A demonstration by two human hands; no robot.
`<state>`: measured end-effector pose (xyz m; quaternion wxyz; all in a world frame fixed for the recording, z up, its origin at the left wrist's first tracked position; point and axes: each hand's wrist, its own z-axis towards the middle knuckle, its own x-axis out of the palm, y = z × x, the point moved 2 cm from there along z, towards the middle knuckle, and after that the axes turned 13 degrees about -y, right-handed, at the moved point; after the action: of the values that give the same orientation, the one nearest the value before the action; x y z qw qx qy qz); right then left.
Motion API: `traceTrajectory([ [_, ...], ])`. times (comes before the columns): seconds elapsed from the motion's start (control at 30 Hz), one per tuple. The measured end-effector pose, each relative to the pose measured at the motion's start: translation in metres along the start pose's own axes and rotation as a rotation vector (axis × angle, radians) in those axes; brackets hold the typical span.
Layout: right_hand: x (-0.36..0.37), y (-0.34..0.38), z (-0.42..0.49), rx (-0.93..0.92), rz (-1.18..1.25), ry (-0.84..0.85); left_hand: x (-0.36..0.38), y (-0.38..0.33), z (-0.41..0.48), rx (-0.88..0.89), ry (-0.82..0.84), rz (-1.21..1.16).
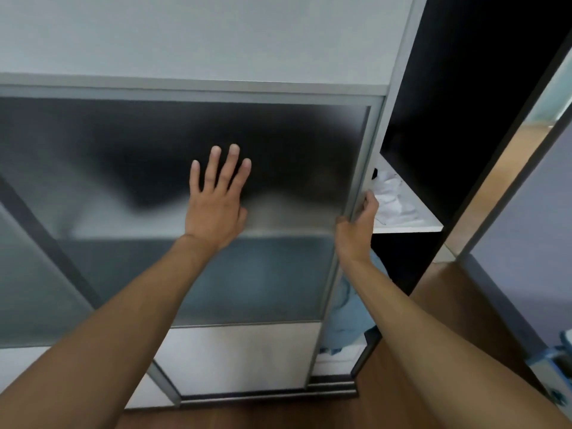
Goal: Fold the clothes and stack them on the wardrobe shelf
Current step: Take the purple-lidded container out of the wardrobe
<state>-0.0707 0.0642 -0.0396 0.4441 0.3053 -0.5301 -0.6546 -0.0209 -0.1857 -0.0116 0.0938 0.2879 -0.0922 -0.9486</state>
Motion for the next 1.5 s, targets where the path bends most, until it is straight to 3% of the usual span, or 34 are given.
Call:
traceTrajectory([
  [0.17, 0.023, 0.002, -0.032, -0.025, -0.096, 0.193, -0.024, 0.009, -0.02, -0.315, 0.105, -0.037],
  [0.3, 0.033, 0.01, -0.04, -0.085, -0.126, 0.436, -0.036, -0.011, -0.025, -0.304, 0.053, -0.154],
  [0.47, 0.016, 0.011, -0.024, -0.246, -0.405, 0.708, -0.02, -0.05, -0.004, -0.444, 0.464, -0.255],
  [0.63, -0.012, -0.003, 0.029, -0.229, -0.672, 0.688, -0.001, -0.038, 0.0, -0.568, 0.46, -0.067],
  [0.9, -0.036, -0.042, 0.076, -0.242, -1.023, 0.719, 0.006, 0.009, -0.023, -0.657, 0.502, 0.042],
  [1.23, -0.026, -0.047, 0.065, -0.344, -1.222, 0.638, -0.001, 0.05, -0.046, -0.697, 0.53, 0.162],
  [1.4, -0.029, -0.051, 0.067, -0.332, -1.185, 0.642, 0.007, 0.025, -0.071, -0.636, 0.767, -0.004],
  [1.5, -0.031, -0.05, 0.072, -0.286, -1.137, 0.672, 0.017, -0.022, -0.067, -0.539, 0.732, -0.219],
])
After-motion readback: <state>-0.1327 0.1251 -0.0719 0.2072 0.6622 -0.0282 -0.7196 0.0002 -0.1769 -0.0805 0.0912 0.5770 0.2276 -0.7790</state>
